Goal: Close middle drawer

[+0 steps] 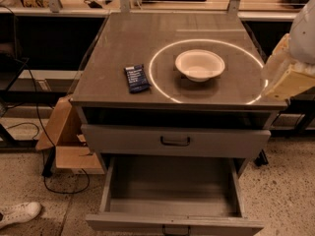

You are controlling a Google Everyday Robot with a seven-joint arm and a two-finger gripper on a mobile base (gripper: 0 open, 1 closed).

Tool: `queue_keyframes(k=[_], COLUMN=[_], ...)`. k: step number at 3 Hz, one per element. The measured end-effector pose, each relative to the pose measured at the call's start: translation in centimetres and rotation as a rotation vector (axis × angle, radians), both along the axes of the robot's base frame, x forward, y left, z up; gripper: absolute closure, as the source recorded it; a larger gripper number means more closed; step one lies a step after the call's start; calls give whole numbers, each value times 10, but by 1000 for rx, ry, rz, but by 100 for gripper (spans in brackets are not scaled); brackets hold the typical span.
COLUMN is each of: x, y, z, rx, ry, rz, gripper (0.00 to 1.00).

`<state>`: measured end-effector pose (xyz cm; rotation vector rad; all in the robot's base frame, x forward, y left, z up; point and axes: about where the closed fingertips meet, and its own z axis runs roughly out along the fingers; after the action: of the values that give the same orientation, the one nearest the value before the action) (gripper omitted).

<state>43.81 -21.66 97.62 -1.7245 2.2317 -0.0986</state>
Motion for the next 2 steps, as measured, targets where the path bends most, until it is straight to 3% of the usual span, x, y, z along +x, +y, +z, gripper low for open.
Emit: queue_keyframes(k=[1, 2], x=[-1, -13], y=[0, 2], z=[-2, -18], rx=[0, 2], ry=[0, 2], rz=[-3, -30], gripper=[92, 100])
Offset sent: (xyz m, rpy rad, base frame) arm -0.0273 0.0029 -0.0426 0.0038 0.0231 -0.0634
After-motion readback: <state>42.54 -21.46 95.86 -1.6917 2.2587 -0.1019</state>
